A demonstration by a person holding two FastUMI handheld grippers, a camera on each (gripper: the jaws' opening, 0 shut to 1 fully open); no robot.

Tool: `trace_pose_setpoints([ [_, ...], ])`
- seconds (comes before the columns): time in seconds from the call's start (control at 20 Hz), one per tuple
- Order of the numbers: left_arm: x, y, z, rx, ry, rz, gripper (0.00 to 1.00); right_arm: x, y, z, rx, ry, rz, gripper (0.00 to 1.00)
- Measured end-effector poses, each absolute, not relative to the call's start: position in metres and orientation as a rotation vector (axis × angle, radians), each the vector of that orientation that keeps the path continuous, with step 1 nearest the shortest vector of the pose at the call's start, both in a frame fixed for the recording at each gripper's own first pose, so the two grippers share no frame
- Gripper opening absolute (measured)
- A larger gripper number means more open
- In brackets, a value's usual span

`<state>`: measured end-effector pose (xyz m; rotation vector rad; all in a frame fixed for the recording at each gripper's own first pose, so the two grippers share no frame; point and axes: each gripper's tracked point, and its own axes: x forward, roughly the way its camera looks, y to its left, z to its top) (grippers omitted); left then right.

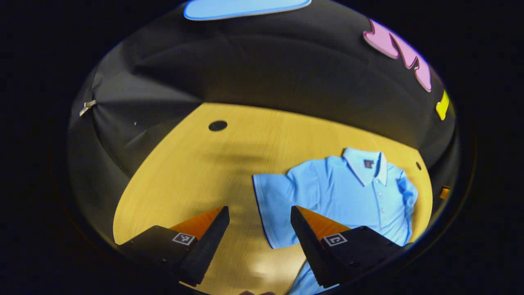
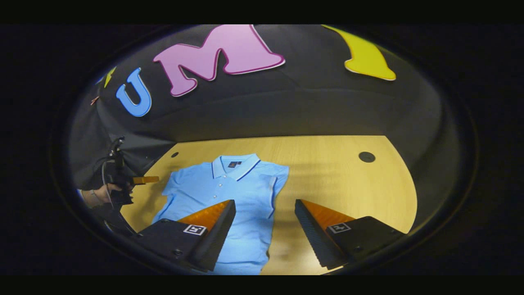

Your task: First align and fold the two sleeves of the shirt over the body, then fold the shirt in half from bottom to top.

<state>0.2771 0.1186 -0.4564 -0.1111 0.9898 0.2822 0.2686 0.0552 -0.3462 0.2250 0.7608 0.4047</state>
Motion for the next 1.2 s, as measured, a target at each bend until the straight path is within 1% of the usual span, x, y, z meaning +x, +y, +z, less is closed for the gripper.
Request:
trace_pose_setpoints([
  [0.2,0.293,0.101,-0.48,-0.093,1.031,0.25,0.98,0.256,0.024,-0.347,0.245,0.773,0.339,0.91],
  [0.3,0.287,0.099,-0.5,-0.07,1.103,0.247,0.97,0.255,0.018,-0.35,0.254,0.783,0.322,0.91],
  [0.35,0.283,0.098,-0.498,-0.048,1.111,0.244,0.98,0.255,0.016,-0.349,0.253,0.78,0.321,0.91],
  [0.4,0.294,0.098,-0.506,-0.054,1.092,0.224,1.0,0.255,0.015,-0.349,0.247,0.78,0.322,0.82],
  [0.45,0.291,0.097,-0.503,-0.04,1.1,0.222,0.99,0.254,0.015,-0.351,0.245,0.784,0.323,0.91],
  [0.55,0.295,0.095,-0.499,-0.03,1.081,0.194,0.97,0.252,0.018,-0.351,0.245,0.793,0.33,0.91],
  [0.6,0.298,0.094,-0.505,-0.029,1.081,0.187,0.7,0.253,0.02,-0.353,0.244,0.795,0.334,0.91],
  [0.65,0.302,0.084,-0.504,-0.024,1.071,0.195,0.43,0.252,0.019,-0.355,0.244,0.794,0.342,0.82],
  [0.7,0.305,0.072,-0.504,-0.008,1.078,0.188,0.16,0.253,0.016,-0.356,0.246,0.792,0.351,0.92],
  [0.8,0.306,0.067,-0.506,0.015,1.081,0.166,0.08,0.253,0.012,-0.353,0.245,0.789,0.363,0.92],
  [0.85,0.306,0.069,-0.501,0.007,1.073,0.165,0.07,0.253,0.014,-0.35,0.244,0.788,0.367,0.92],
  [0.95,0.316,0.063,-0.48,-0.01,1.0,0.144,0.07,0.252,0.015,-0.351,0.246,0.787,0.371,0.92],
  [1.1,0.333,0.027,-0.443,-0.022,0.894,0.019,0.07,0.253,0.017,-0.351,0.248,0.784,0.374,0.92],
  [1.2,0.337,-0.002,-0.432,-0.011,0.878,-0.077,0.06,0.253,0.019,-0.349,0.252,0.78,0.383,0.92],
])
